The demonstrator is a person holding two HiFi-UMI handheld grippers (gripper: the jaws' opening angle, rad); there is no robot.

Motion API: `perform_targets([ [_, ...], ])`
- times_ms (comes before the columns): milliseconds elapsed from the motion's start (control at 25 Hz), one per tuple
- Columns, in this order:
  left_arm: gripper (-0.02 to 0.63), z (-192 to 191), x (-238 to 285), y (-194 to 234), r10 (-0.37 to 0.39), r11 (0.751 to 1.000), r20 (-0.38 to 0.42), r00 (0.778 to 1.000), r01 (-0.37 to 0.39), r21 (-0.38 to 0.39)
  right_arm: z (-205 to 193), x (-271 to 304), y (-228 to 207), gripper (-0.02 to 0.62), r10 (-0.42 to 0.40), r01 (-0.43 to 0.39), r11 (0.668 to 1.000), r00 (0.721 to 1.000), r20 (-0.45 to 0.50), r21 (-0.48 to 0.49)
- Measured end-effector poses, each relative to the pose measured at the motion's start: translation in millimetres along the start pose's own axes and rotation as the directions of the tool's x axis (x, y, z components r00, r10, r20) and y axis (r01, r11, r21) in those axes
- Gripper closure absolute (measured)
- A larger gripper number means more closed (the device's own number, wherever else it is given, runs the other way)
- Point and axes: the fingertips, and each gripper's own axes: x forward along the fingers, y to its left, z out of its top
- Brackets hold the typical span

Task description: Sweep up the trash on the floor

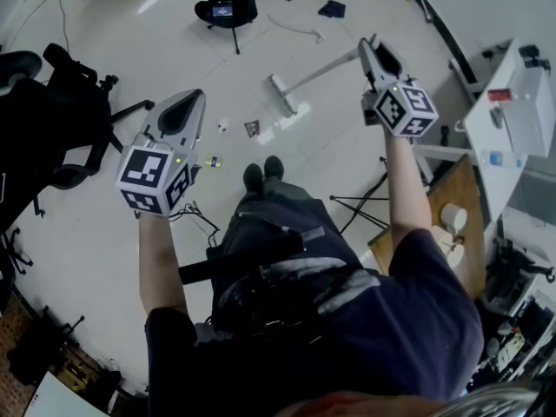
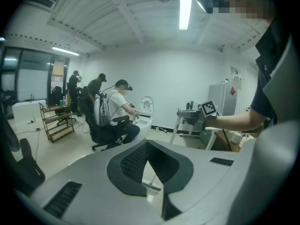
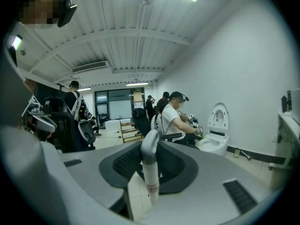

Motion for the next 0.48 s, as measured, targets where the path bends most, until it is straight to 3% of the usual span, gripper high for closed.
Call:
perform_targets([
  [240, 0.603, -18, -5, 7, 0.122, 0.992, -0.074, 0.99, -0.122, -0.002, -44, 19, 16, 0.476, 0.074, -0.075, 0.997, 0.995, -0.062, -0.02],
  [480, 0.603, -27, 9, -2, 0.115, 0.992, -0.105, 0.988, -0.109, 0.063, -64, 16, 23, 0.476, 0.055, -0.057, 0.998, 0.995, -0.078, -0.018],
])
